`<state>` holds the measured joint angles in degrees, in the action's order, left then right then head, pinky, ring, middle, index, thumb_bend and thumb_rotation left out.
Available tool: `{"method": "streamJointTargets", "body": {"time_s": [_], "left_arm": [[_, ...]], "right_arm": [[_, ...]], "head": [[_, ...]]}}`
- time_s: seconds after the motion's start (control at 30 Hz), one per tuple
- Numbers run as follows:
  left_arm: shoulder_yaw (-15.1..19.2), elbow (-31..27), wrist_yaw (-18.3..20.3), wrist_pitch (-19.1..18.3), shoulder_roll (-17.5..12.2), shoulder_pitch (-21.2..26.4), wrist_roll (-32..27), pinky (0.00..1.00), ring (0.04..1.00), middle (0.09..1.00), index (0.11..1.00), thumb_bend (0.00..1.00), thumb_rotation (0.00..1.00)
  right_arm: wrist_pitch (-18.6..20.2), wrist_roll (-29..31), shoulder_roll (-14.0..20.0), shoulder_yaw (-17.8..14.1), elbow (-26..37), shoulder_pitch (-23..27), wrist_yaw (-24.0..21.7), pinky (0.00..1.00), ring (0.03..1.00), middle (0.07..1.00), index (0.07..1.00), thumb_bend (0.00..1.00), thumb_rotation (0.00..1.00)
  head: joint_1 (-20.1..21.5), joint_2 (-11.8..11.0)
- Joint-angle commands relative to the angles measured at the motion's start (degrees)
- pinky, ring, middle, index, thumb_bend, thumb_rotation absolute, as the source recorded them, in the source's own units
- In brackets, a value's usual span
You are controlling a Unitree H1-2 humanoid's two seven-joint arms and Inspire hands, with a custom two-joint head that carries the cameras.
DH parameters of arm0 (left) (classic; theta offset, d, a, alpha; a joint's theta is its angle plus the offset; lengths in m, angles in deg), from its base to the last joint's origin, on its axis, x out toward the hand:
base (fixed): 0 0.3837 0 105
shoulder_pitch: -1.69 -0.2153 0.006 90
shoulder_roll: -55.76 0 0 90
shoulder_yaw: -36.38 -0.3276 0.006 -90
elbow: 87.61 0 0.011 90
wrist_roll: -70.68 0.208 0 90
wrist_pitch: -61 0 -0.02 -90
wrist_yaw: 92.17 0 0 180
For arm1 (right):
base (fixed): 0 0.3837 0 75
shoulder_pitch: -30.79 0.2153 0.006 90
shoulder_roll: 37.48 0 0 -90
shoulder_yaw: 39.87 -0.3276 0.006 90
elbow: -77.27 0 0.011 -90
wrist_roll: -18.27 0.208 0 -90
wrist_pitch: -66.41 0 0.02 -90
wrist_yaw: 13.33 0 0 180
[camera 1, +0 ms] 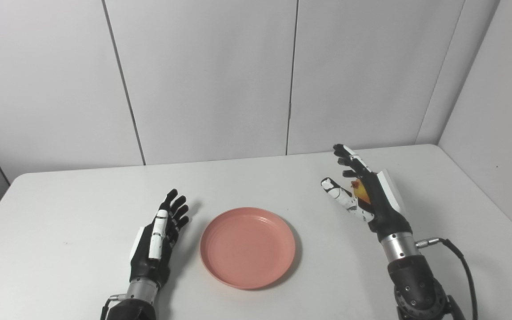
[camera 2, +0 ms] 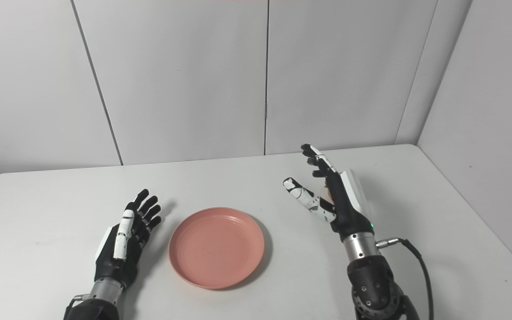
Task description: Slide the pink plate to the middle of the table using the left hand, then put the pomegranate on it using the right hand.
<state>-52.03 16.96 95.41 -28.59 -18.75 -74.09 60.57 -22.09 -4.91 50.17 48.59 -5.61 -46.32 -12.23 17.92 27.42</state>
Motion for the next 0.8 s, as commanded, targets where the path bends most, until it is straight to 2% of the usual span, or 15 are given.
{"method": "streamJointTargets", "body": {"time_s": [0.0,0.1,0.27,0.47,0.67,0.77], "left_arm": [[0.49,2.82,0.79,0.10,-0.84,-1.99,-0.65,0.93,0.932,0.932,0.923,0.37,1.00],[0.70,2.95,1.25,-0.15,-0.87,-2.02,-1.24,0.95,0.945,0.944,0.937,0.37,1.00],[0.92,3.70,1.76,0.48,-1.08,-1.84,-1.92,0.96,0.948,0.947,0.939,0.36,1.00],[1.35,4.14,2.60,0.80,-1.35,-1.79,-2.54,0.96,0.954,0.955,0.945,0.35,1.00],[1.58,3.64,2.63,0.25,-1.73,-1.95,-2.96,0.96,0.950,0.952,0.942,0.35,1.00],[1.74,3.37,2.78,-0.01,-1.92,-2.01,-3.10,0.95,0.946,0.948,0.939,0.34,1.00]], "right_arm": [[-0.35,-1.42,1.85,-1.07,3.30,3.05,1.24,0.78,0.847,0.877,0.884,0.67,0.86],[-0.14,-3.33,3.71,-1.85,4.36,3.90,1.42,0.81,0.861,0.885,0.901,0.74,0.84],[0.43,-6.45,6.64,-2.93,4.35,5.48,1.46,0.82,0.873,0.897,0.918,0.80,0.78],[-0.61,-10.49,10.42,-3.20,2.66,6.35,1.80,0.83,0.898,0.926,0.935,0.85,0.65],[2.20,-14.98,13.40,-2.11,0.15,7.47,-0.02,0.79,0.895,0.949,0.954,0.90,0.54],[4.67,-18.60,14.96,-1.04,-1.42,8.34,-1.60,0.79,0.905,0.957,0.972,0.93,0.55]], "head": [[0.56,-0.21],[0.91,-0.31],[2.18,-0.78],[3.26,-0.81],[4.47,-0.33],[4.93,0.00]]}}
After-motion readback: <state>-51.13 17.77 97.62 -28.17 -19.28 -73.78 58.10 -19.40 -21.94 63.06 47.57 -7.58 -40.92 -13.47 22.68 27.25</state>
